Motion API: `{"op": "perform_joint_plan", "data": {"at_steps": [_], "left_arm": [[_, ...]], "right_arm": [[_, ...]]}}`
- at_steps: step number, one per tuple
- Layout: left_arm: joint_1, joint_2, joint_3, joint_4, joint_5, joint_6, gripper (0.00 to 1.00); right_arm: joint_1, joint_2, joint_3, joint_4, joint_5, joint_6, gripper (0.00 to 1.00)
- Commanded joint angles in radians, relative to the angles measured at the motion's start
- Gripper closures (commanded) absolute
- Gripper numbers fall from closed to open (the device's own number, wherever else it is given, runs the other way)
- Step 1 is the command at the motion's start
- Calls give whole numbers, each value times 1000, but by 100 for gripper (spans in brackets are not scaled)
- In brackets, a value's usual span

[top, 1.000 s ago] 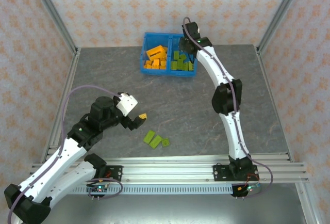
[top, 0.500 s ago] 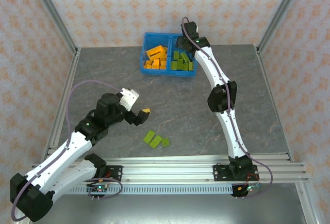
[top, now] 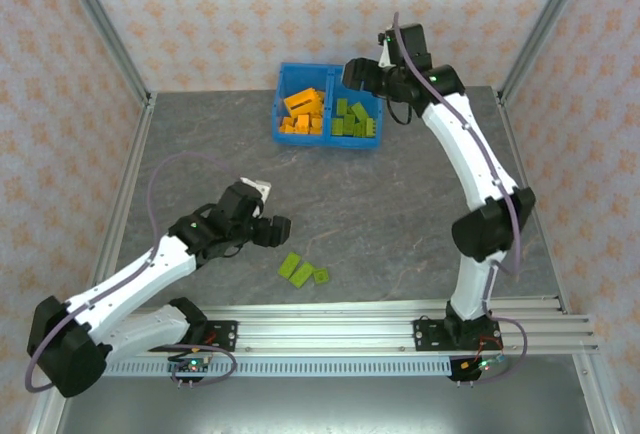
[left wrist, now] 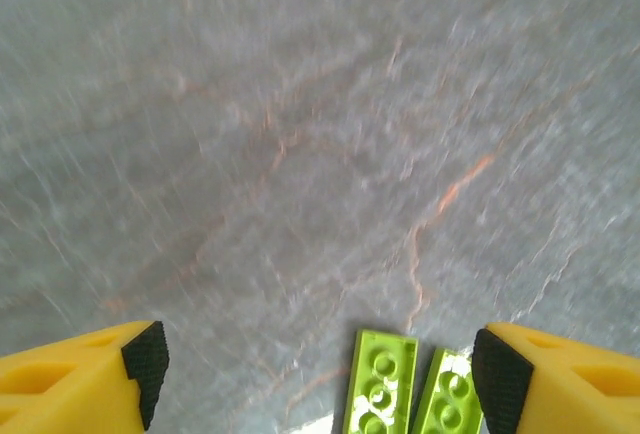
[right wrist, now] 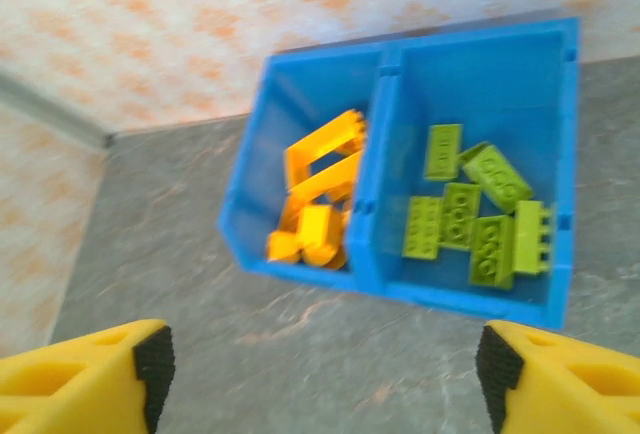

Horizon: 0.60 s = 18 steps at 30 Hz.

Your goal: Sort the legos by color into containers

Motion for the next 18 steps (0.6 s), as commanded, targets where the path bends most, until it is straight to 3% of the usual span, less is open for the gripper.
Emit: {"op": "perform_joint_plan", "data": {"at_steps": [1, 5, 10, 18], "left_arm": [[-28, 80, -23, -22, 64, -98, 19], [-68, 245, 8, 1, 101, -89, 22], [-120, 383, 50, 2, 54, -77, 24], [-128, 442, 29, 42, 87, -68, 33]], "right_arm": [[31, -99, -126, -4, -108, -38, 16], [37, -233, -304, 45, -130, 1, 13], [37, -352, -501, 131, -90, 49, 11], [39, -342, -496, 96, -83, 46, 10]]}}
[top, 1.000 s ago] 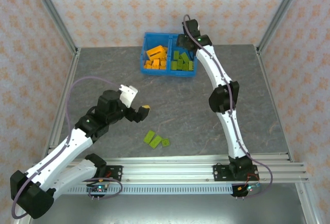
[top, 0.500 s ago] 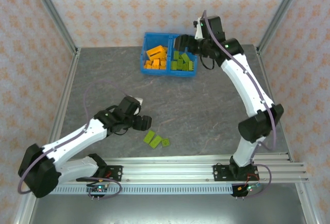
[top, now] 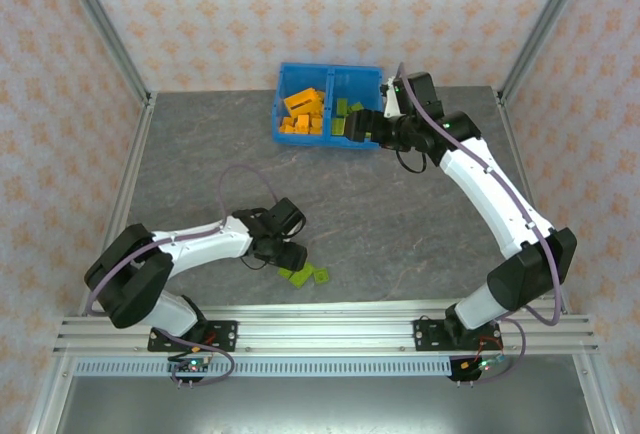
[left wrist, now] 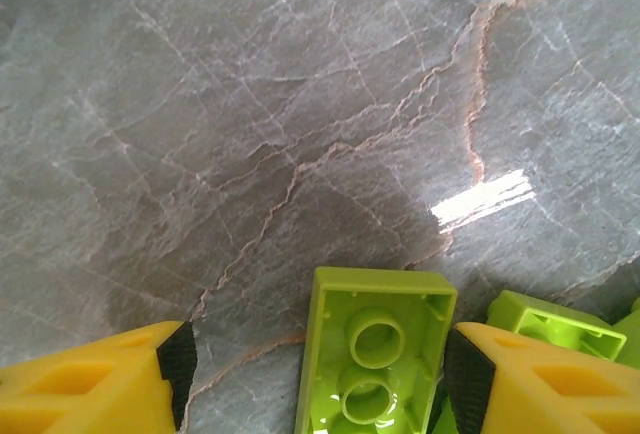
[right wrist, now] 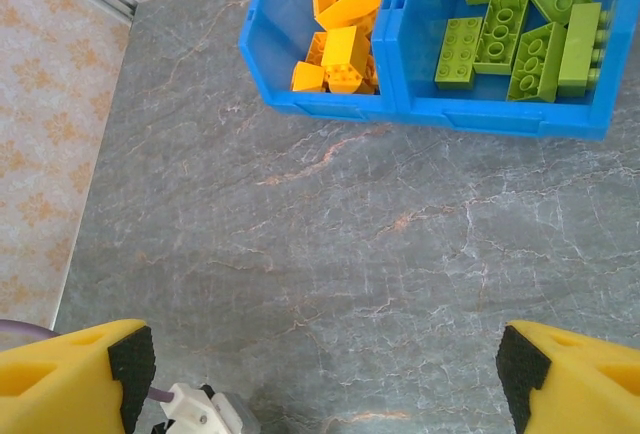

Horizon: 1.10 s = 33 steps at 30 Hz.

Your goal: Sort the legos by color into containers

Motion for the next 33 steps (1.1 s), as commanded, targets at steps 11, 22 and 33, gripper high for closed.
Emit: {"op": "perform_joint_plan", "data": {"at_steps": [11, 22, 33], "left_arm": [[-15, 81, -11, 30, -16, -39, 55], [-15, -133, 126, -24, -82, -110, 72], [55, 218, 763, 83, -202, 52, 72]], "right_arm": [[-2, -23, 11, 16, 25, 16, 10], [13, -169, -99, 15, -27, 48, 9], [62, -480, -397, 6, -72, 117, 9]]}}
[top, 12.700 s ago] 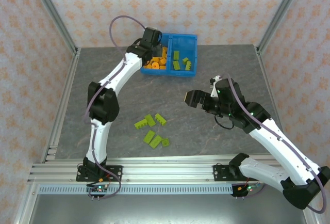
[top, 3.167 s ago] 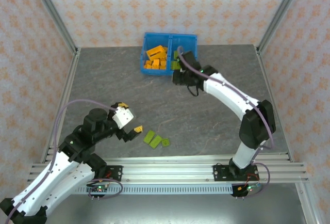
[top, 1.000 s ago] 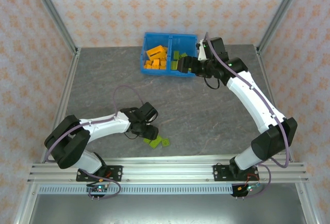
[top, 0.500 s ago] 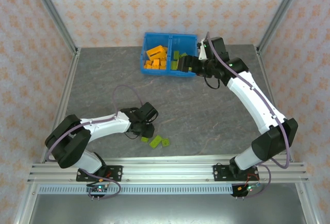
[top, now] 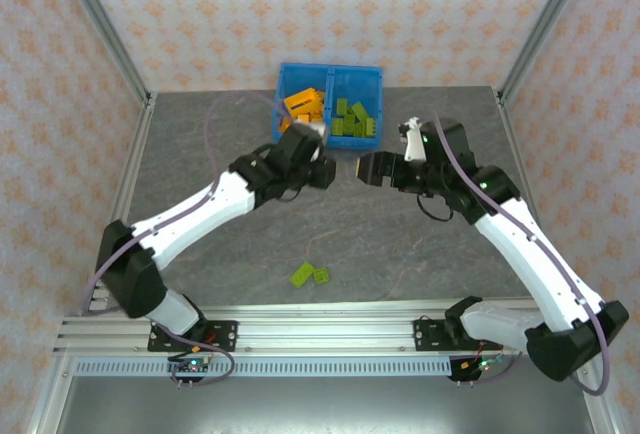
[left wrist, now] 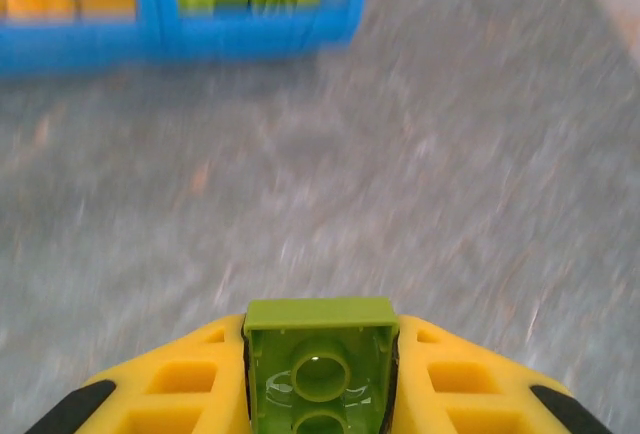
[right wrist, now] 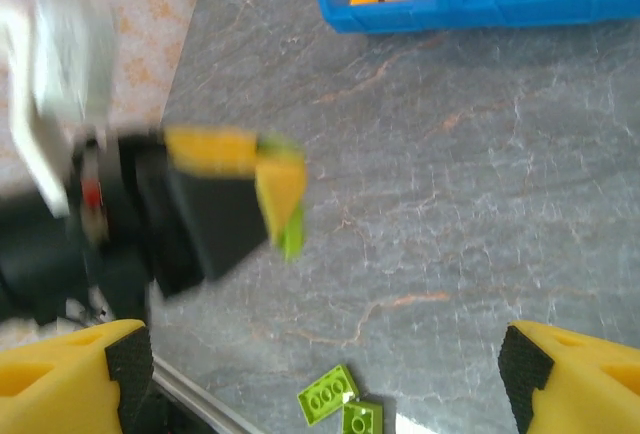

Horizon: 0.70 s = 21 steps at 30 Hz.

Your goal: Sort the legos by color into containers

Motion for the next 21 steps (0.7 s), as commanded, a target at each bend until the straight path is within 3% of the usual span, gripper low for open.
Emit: {"op": "perform_joint_plan", "data": {"at_steps": [1, 5, 7, 13, 15, 17, 21], "left_arm": [[22, 163, 172, 63, -73, 76, 72], [56, 391, 442, 86, -122, 92, 73], [73, 535, 632, 30, -195, 105, 74], [113, 914, 1151, -66, -219, 131, 73], [115, 1013, 1301, -87, -281, 136, 70], [120, 1073, 1375, -56, -319, 150, 68], [128, 1071, 1333, 70, -277, 178, 57]], "right_arm": [[5, -84, -59, -5, 11, 49, 9], [7, -147, -91, -44, 54, 60, 9], [6, -171, -99, -59, 68, 65, 9], [6, -196, -102, -90, 88, 76, 9], [6, -203, -109, -89, 86, 87, 9], [6, -210, -115, -88, 86, 95, 9], [5, -219, -117, -97, 92, 98, 9]]}}
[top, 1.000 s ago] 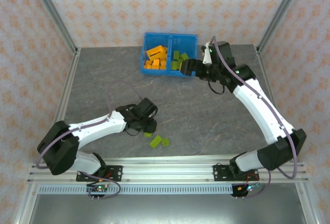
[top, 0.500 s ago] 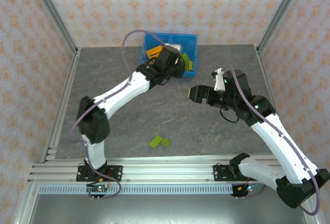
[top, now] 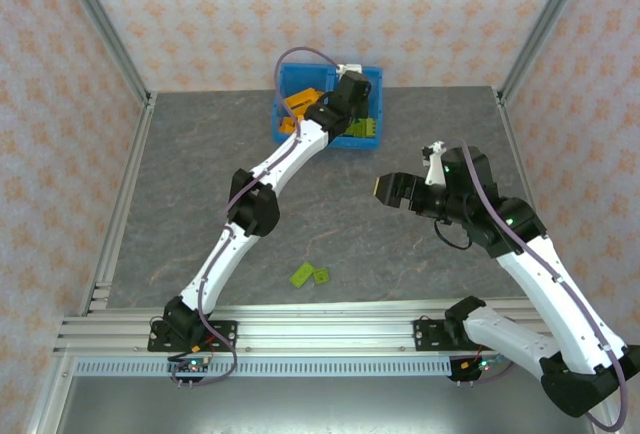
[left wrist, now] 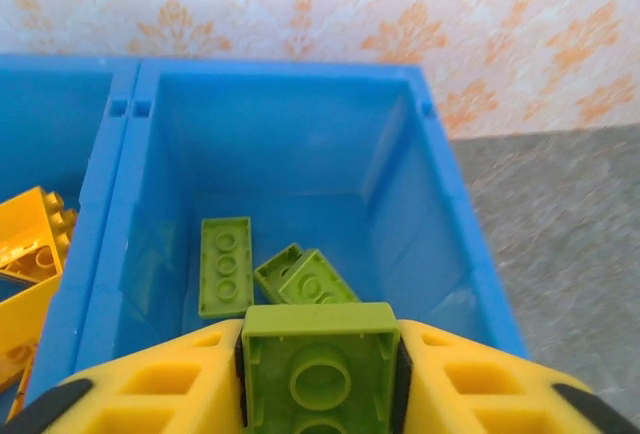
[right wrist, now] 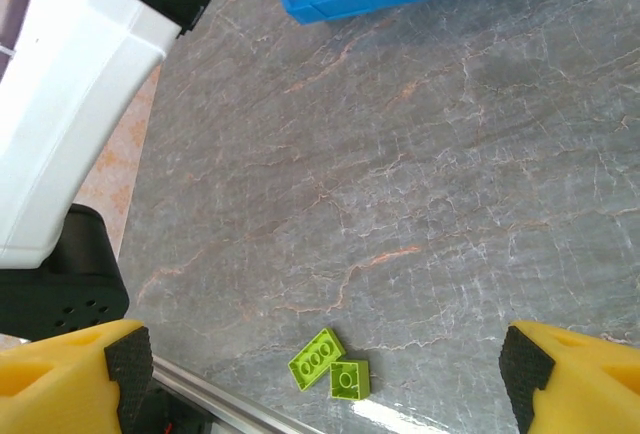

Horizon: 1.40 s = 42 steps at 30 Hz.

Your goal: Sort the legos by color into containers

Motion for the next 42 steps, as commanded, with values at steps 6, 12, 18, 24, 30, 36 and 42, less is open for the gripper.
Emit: {"op": "perform_joint_plan", "data": {"at_steps": [6, 12, 18, 24, 30, 36, 42], "left_arm": [[-3, -76, 62, 76, 12, 29, 36], [-8, -271, 43, -168, 58, -50, 17], [-7, -720, -489, -180, 140, 20, 9], [2, -1165, -1041, -178, 263, 185, 4], [1, -1467, -1380, -369, 234, 237, 0], [1, -1689, -1572, -460, 156, 188, 0], [1, -1783, -1651, -434, 145, 153, 0]], "right_arm": [[4, -20, -17, -17, 17, 25, 9], [10, -16, -81, -8, 2, 36, 10], [140, 24, -149, -41, 71, 11, 10], [375, 193, -176, 37, 114, 35, 10], [584, 458, -166, 173, 167, 51, 10], [671, 704, -83, 169, 246, 9, 11], [681, 789, -85, 229, 267, 23, 20]]}}
